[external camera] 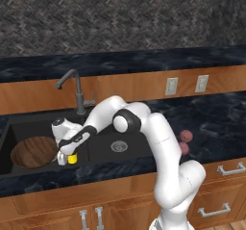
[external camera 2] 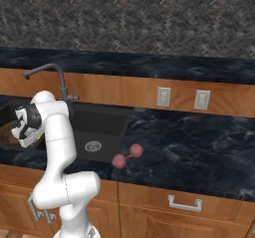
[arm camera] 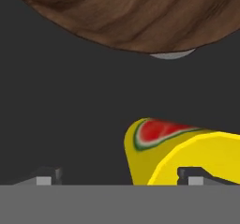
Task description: Remove the onion and onion from the sink. Then move the bowl and cup from the counter to the sink for washing.
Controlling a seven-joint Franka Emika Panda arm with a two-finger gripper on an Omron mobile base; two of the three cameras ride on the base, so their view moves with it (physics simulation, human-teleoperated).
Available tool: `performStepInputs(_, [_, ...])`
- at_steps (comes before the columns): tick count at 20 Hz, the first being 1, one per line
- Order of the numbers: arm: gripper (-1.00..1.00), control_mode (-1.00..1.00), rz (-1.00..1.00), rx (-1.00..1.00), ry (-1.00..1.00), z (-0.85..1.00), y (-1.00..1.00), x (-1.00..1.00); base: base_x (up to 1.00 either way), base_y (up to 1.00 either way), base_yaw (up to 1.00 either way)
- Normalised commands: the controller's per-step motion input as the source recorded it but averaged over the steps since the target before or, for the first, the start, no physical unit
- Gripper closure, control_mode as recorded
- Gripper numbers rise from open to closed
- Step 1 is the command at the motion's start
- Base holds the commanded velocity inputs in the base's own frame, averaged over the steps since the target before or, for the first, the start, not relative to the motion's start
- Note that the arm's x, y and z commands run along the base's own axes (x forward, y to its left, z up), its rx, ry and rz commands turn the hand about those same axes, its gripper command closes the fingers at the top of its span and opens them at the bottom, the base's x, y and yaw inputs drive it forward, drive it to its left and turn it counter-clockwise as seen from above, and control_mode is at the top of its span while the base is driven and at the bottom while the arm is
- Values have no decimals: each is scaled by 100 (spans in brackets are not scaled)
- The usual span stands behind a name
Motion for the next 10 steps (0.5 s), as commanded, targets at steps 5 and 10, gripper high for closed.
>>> performStepInputs(5, [-100, -100, 0, 0, -1, 21, -1, -5, 0, 0, 0])
performStepInputs(10, [-100, -100, 0, 0, -4, 28, 1, -10, 0, 0, 0])
